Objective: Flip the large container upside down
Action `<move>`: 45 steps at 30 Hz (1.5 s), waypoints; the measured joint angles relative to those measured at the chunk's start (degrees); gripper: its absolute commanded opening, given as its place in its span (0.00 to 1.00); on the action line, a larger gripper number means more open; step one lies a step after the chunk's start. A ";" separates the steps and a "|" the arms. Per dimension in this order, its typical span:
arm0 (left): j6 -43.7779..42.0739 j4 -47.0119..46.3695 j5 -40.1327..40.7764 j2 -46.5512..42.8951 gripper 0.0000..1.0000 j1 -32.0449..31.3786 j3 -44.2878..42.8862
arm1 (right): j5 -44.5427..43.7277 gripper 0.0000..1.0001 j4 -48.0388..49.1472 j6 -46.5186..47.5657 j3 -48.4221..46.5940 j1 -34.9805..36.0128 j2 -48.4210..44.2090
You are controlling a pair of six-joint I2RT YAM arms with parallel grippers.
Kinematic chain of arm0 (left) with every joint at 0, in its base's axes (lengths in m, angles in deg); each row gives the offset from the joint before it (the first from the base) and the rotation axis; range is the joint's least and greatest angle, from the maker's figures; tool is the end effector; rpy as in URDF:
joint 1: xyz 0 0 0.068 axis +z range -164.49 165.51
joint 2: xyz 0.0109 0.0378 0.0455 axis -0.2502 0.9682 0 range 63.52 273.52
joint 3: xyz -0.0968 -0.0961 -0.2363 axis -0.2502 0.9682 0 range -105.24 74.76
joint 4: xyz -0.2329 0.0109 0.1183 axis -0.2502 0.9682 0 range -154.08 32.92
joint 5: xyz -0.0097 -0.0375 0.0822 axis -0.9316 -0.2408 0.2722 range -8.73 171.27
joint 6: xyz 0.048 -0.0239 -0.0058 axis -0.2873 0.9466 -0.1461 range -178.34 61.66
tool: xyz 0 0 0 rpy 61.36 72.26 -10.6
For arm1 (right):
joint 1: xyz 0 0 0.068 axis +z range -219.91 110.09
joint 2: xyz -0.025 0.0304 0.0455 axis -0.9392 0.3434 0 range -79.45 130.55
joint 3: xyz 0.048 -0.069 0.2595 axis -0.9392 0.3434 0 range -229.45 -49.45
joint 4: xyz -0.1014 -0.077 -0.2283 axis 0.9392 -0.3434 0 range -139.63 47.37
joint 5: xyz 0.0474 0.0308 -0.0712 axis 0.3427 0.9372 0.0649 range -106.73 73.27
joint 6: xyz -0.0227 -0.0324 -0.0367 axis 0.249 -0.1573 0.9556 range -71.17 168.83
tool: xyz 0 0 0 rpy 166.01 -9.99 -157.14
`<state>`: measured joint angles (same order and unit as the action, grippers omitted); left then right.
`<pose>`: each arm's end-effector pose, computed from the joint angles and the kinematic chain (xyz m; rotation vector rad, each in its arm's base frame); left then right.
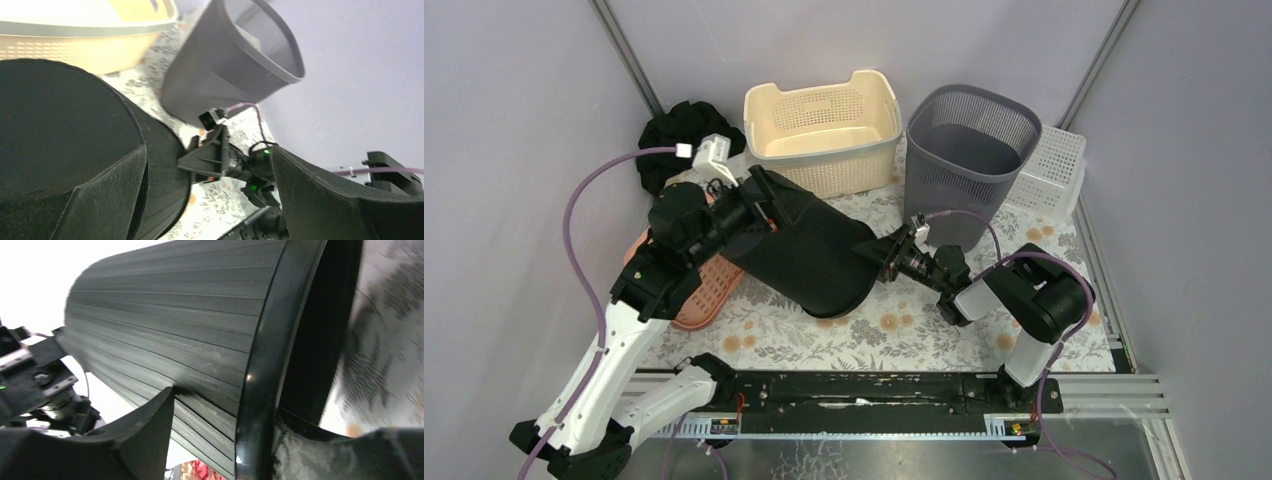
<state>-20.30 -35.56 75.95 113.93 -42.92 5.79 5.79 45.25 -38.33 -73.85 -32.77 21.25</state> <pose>0.1503 -0.0851 0.4328 -0.0824 1.8353 -0.9163 0.2230 0.1860 0.1705 0.3411 1.7077 1.9908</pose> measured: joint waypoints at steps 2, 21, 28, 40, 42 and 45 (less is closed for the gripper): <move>0.68 -1.64 -1.27 1.20 1.00 -2.05 0.09 | -0.02 0.65 -3.17 1.11 1.33 0.46 -1.14; 4.63 -11.06 -8.94 8.68 1.00 -12.31 7.74 | -1.16 0.88 -54.71 26.45 6.62 0.74 -25.64; 5.03 -4.98 0.46 2.03 1.00 -12.37 9.09 | -0.87 0.88 -59.65 29.77 6.67 0.61 -27.04; 21.75 26.34 31.87 -5.68 1.00 -12.35 -0.55 | 1.60 0.88 -70.60 34.93 2.23 0.59 -34.88; 28.22 33.11 35.85 -4.76 1.00 -12.35 -1.55 | 2.38 0.88 -71.87 35.78 1.25 0.59 -35.67; 37.62 42.82 40.00 -1.97 1.00 -12.26 -2.03 | 3.56 0.88 -72.91 36.81 0.66 0.59 -36.33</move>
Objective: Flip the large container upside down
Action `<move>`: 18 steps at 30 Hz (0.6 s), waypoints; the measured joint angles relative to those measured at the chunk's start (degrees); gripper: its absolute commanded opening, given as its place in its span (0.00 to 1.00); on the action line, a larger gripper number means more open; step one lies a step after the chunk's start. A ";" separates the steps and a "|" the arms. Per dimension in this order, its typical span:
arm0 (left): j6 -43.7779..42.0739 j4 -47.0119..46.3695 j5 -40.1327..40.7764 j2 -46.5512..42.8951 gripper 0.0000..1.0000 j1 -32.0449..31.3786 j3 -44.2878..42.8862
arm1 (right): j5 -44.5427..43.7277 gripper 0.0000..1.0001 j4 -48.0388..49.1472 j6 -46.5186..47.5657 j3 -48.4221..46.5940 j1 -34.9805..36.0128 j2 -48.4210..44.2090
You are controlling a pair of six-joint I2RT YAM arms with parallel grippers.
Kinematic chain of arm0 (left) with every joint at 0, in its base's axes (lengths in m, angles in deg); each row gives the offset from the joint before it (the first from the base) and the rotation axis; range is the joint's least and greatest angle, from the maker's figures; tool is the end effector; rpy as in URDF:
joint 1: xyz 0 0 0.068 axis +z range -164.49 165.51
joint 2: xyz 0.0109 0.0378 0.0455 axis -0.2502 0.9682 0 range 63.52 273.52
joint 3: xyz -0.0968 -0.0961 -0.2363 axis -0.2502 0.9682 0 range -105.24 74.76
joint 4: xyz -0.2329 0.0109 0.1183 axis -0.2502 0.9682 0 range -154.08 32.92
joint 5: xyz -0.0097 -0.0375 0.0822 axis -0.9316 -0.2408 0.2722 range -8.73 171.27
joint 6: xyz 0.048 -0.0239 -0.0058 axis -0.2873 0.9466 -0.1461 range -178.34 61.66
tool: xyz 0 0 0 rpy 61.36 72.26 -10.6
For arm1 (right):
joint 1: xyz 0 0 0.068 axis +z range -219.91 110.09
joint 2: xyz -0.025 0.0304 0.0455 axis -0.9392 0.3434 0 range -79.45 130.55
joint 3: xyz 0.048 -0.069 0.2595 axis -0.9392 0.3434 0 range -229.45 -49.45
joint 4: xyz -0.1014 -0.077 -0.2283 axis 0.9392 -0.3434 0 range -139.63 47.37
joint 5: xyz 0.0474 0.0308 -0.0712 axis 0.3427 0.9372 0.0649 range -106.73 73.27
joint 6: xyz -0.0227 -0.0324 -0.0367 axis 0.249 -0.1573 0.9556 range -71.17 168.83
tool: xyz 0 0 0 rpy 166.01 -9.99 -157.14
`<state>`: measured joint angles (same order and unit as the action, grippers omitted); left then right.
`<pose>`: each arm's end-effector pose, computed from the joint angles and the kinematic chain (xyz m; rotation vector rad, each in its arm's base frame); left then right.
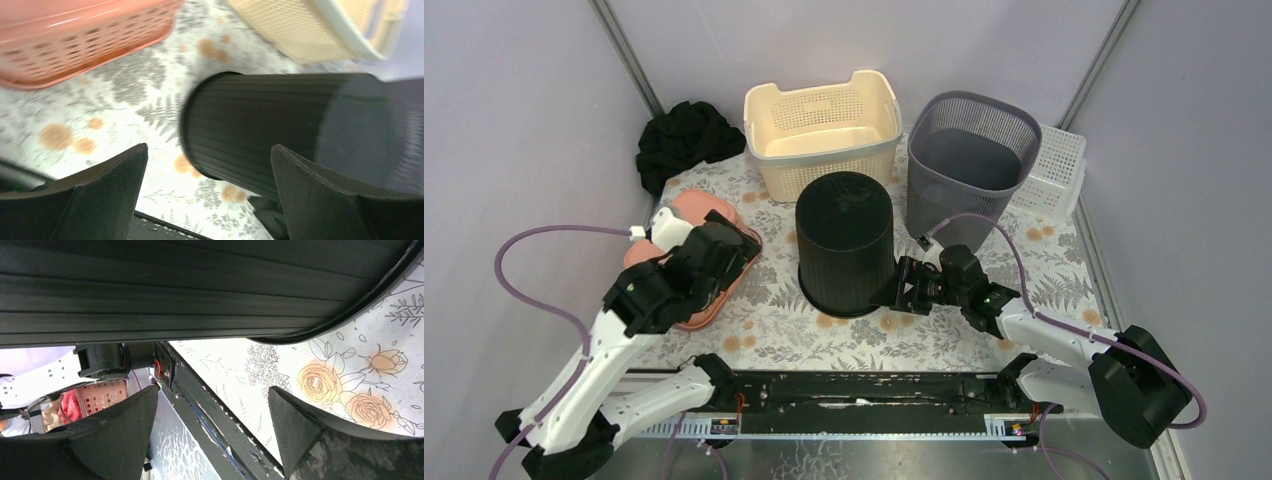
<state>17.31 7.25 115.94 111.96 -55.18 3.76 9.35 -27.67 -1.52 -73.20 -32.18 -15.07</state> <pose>0.1012 -0.0603 0.3828 -0.9259 2.0624 -0.3482 0.1694 0.1509 0.1916 -0.0788 2.2795 1.3626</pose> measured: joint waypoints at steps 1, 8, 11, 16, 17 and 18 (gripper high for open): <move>2.45 2.21 0.70 0.79 1.00 0.28 0.17 | 0.63 0.88 -0.20 0.31 0.00 0.00 -0.02; 15.43 8.85 2.86 3.10 1.00 1.79 5.05 | 4.26 0.88 -0.70 0.72 0.04 0.00 -0.04; 19.80 9.64 3.37 4.85 1.00 2.99 6.75 | 5.35 0.88 -0.26 0.70 0.55 -0.02 -0.44; 25.46 9.70 3.74 8.33 1.00 5.40 9.64 | 6.88 0.88 -0.09 0.87 1.40 -0.02 -0.63; 26.34 9.75 3.78 8.52 1.00 6.05 10.29 | 7.17 0.88 -0.09 0.92 1.44 -0.02 -0.63; 27.23 9.77 3.89 8.72 1.00 6.95 10.99 | 7.54 0.88 -0.09 1.05 1.44 -0.02 -0.63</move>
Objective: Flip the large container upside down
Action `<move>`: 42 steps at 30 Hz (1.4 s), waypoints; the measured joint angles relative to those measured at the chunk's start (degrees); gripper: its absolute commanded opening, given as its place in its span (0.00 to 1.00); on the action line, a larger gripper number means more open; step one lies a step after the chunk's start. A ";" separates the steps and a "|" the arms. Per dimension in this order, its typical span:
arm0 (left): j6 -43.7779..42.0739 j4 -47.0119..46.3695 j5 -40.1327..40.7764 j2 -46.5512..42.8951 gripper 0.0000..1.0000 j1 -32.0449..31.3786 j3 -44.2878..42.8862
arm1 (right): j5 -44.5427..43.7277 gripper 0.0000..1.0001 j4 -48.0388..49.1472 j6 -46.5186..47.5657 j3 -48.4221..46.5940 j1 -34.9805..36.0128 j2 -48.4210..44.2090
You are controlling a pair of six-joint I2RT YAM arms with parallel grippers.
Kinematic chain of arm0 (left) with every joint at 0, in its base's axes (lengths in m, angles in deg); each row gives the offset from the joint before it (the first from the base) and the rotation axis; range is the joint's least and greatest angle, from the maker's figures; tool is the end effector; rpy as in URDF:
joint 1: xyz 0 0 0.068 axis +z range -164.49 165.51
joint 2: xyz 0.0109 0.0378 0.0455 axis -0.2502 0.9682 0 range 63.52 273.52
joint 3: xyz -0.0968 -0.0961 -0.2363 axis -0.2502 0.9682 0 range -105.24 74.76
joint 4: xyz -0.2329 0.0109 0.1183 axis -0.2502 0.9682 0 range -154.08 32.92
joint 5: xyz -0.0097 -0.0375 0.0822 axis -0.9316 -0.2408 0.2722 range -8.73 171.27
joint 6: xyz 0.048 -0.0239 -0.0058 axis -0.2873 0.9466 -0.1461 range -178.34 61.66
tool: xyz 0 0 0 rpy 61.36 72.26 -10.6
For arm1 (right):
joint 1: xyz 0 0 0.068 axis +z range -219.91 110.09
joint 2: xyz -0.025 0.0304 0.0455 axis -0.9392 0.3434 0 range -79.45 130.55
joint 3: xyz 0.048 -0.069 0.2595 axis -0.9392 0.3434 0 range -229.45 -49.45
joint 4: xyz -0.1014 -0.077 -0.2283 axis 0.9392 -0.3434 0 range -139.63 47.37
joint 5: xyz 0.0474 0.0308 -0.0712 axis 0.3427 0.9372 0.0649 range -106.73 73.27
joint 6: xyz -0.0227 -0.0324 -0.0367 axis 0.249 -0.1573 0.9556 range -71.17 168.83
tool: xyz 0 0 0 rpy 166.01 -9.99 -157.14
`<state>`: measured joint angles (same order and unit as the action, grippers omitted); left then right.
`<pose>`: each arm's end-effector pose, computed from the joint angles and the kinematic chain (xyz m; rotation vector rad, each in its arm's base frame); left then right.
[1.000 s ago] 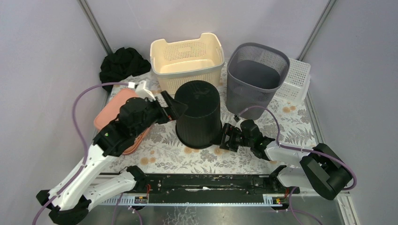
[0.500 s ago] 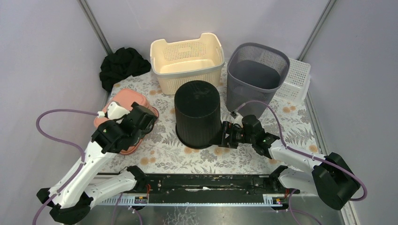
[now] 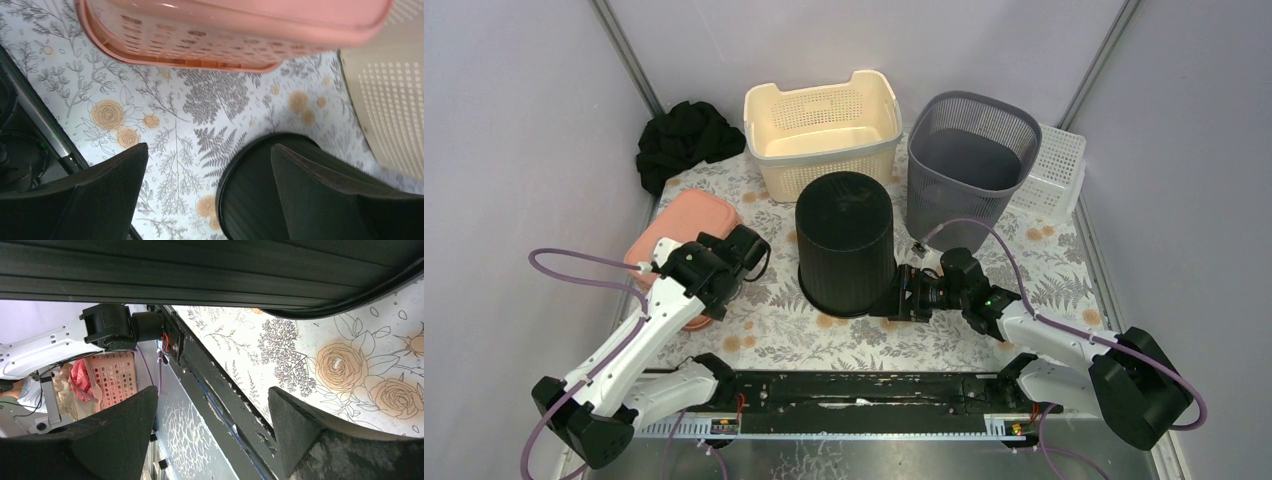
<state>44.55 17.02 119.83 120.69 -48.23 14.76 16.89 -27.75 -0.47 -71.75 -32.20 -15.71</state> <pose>0.1281 -0.0589 0.3077 -1.4586 1.9616 0.0823 0.1614 0.1497 0.1867 -0.1935 2.3129 1.4709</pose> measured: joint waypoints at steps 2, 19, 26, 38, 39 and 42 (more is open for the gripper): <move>0.92 0.00 0.46 0.37 1.00 1.62 0.61 | 0.44 0.88 0.04 0.20 0.00 0.00 0.00; -34.71 -36.96 -6.45 6.69 1.00 25.18 13.33 | 0.50 0.87 -1.88 1.51 -1.18 0.00 1.33; -48.59 -53.59 -12.63 17.16 1.00 25.88 12.74 | 0.44 0.87 -4.94 1.95 -3.82 0.00 1.33; -61.83 -61.59 -21.88 19.76 1.00 25.33 5.27 | 0.37 0.87 -6.38 2.43 -6.08 0.00 2.34; -61.33 -60.65 -21.57 18.32 1.00 24.81 5.27 | 0.37 0.87 -6.43 2.49 -6.25 0.00 2.34; -57.66 -55.17 -18.56 12.04 1.00 21.31 5.29 | 0.42 0.87 -6.49 2.71 -6.69 0.00 2.34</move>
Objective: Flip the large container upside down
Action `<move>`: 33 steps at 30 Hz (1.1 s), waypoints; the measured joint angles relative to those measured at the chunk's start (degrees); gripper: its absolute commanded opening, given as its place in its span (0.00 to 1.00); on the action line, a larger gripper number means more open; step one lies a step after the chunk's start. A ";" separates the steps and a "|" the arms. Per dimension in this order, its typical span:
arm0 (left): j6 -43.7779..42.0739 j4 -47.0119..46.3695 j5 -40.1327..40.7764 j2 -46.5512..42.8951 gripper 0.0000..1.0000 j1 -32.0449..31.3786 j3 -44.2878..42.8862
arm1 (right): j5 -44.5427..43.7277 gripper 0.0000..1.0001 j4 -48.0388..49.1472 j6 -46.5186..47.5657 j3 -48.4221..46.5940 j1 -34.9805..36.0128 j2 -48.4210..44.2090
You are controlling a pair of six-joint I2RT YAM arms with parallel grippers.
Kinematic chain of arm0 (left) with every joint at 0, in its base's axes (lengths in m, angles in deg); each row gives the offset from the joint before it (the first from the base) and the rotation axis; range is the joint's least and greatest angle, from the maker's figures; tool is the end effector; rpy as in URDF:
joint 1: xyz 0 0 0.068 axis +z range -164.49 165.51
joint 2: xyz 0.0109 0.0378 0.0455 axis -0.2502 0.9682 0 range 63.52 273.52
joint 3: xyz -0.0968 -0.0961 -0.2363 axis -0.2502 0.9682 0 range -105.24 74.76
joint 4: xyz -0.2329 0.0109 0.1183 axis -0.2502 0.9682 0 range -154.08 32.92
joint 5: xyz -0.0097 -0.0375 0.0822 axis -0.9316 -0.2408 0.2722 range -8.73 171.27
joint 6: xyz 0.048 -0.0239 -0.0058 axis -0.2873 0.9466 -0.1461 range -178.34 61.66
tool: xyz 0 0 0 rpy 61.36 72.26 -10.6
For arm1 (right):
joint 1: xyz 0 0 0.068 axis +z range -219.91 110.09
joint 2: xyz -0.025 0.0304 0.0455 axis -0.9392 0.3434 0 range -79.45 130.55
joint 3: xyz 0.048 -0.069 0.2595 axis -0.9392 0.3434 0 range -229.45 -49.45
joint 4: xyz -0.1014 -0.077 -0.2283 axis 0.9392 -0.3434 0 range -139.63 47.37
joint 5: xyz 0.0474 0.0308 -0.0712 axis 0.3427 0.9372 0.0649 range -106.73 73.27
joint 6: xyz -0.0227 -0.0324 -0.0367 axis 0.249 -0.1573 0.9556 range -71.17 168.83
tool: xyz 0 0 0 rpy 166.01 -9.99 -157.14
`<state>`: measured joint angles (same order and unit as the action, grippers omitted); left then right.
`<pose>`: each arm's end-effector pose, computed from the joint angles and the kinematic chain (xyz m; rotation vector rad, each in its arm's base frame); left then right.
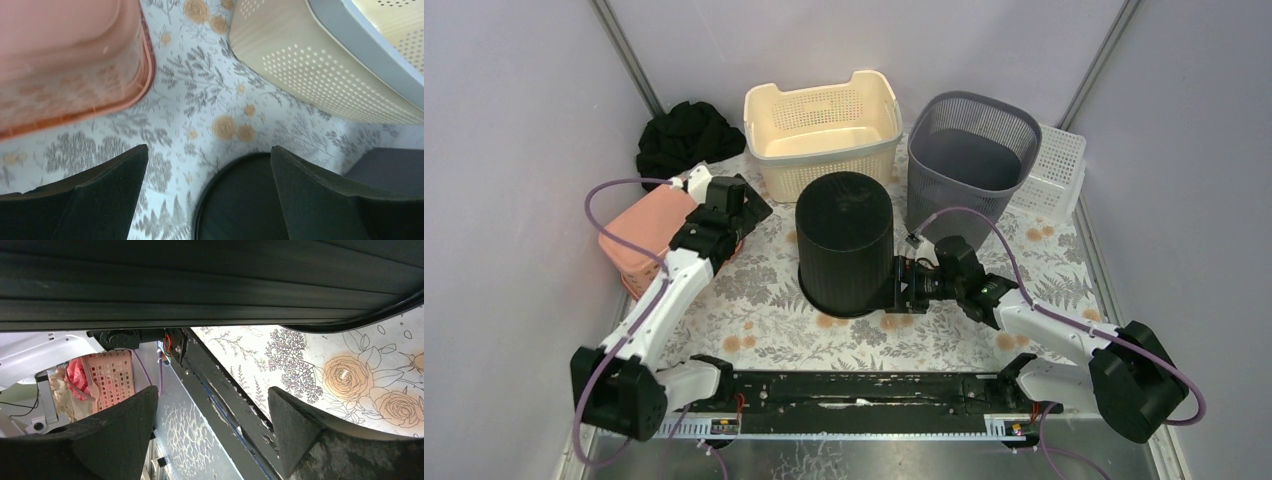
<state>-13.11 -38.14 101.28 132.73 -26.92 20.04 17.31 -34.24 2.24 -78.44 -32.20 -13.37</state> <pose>0.2568 -0.0441 0.2874 -0.8013 2.0812 -0.1515 0.1740 0.1597 0.2051 -0.2389 2.3345 1.4424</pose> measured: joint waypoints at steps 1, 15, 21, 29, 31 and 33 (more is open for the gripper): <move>1.62 2.08 1.16 -1.97 1.00 -1.09 0.00 | 0.07 0.87 -0.02 0.17 -0.15 0.00 0.00; 27.21 35.76 21.86 -10.88 1.00 -2.89 -4.96 | 2.82 0.87 -3.85 2.38 -4.02 0.00 -0.02; 36.20 42.64 27.06 -5.05 1.00 0.11 -4.96 | 3.58 0.87 -5.44 3.32 -4.13 0.00 0.04; 32.79 36.89 27.41 -1.14 1.00 9.77 -3.39 | 4.50 0.87 -6.64 5.22 -7.30 0.00 2.12; 30.32 33.97 27.34 0.85 1.00 10.56 -3.28 | 4.52 0.87 -6.88 5.92 -8.13 0.00 2.49; 27.78 30.80 27.21 2.73 1.00 10.73 -3.28 | 4.52 0.87 -7.37 6.69 -8.92 0.00 3.02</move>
<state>14.67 -7.35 128.49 135.46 -16.18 16.77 21.83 -41.61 8.93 -87.36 -32.20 -10.35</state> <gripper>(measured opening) 0.998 0.873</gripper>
